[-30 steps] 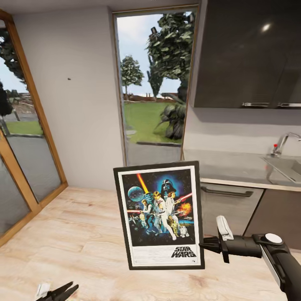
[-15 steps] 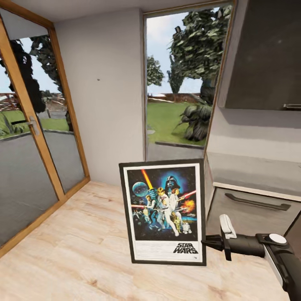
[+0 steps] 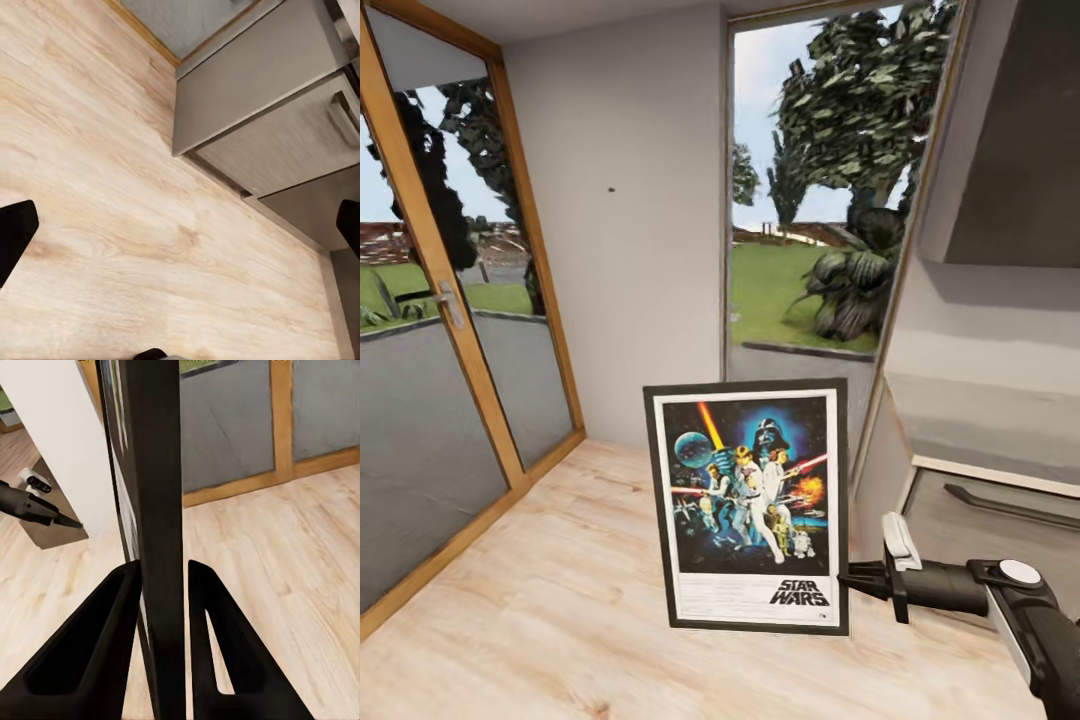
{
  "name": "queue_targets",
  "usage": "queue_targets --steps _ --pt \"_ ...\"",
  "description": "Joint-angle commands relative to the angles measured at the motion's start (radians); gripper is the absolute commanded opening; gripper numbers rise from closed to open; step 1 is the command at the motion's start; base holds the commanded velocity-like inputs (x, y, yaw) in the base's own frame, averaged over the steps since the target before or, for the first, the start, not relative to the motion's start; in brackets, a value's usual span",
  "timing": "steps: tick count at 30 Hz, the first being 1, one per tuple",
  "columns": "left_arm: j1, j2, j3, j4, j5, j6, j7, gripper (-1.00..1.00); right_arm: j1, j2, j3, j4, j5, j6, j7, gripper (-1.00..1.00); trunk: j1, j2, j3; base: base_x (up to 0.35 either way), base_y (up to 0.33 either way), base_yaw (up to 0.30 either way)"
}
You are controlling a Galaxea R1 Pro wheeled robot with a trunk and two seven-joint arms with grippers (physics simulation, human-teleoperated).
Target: Pick up the poster from the kitchen countertop and hang it on one of the wall nails in the kitchen.
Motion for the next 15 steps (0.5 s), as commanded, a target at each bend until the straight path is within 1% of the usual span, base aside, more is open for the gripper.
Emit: queue_targets --steps 1,10,15 --pt "-0.001 0.0 0.008 0.001 -0.011 -0.01 -0.001 1.0 -0.001 0.001 -0.001 0.0 -0.001 0.013 0.006 -1.0 0.001 -0.002 -0.002 0.261 0.25 0.0" --pt "-0.001 0.0 0.008 0.001 -0.011 -0.013 -0.002 1.0 -0.001 0.002 -0.001 0.0 0.0 0.012 0.006 -1.0 0.001 -0.002 -0.002 0.261 0.257 0.0" --pt "-0.001 0.0 0.008 0.001 -0.011 -0.014 -0.002 1.0 -0.001 0.012 0.0 -0.001 0.001 0.01 0.006 -1.0 0.001 -0.002 -0.002 0.261 0.26 0.022"
